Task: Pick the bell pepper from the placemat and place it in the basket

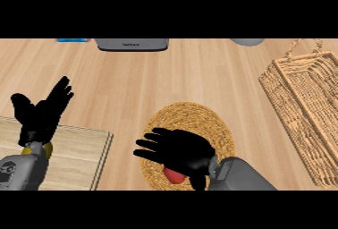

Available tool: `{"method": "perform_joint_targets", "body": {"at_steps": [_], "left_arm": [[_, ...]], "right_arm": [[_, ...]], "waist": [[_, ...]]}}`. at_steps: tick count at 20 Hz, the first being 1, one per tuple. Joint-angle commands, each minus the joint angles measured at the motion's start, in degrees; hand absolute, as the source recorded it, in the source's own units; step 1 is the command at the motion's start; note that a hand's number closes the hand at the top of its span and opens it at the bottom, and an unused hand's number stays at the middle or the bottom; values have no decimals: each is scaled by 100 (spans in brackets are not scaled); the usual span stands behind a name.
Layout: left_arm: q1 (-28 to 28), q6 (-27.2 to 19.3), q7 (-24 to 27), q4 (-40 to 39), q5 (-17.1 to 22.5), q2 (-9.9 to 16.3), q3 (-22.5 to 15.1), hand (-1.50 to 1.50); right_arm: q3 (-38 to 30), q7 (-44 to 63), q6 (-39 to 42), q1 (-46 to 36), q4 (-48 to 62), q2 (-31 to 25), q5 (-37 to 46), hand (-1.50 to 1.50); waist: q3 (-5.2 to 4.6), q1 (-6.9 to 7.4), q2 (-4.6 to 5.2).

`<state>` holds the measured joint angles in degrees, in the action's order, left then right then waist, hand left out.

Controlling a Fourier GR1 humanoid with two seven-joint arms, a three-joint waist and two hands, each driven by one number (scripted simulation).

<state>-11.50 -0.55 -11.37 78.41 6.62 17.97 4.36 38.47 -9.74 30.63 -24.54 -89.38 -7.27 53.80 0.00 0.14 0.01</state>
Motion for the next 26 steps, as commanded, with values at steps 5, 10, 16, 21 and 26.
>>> {"method": "perform_joint_targets", "body": {"at_steps": [5, 10, 16, 21, 26], "left_arm": [[25, 346, 171, -161, 46, 54, 310, 0], [-224, 88, -571, 280, -54, -62, 253, 0], [150, 109, -307, 577, -209, -310, 178, 0], [-230, 522, -105, -195, -80, 60, 571, 0], [-161, 418, 25, -131, -226, -153, 486, 0]], "right_arm": [[-280, -678, 187, 327, 107, 3, 127, -150], [-260, -700, 606, 387, -406, 113, 237, -150], [-192, -973, -109, 653, 76, 103, 921, -150], [-238, -989, -348, 334, 732, 430, 1337, -150], [46, -1075, -464, 578, 662, 395, 1767, 150]], "waist": [[0, -5, 0], [1, -10, -8], [1, -1, -5], [0, -3, 3], [0, -8, -1]]}}
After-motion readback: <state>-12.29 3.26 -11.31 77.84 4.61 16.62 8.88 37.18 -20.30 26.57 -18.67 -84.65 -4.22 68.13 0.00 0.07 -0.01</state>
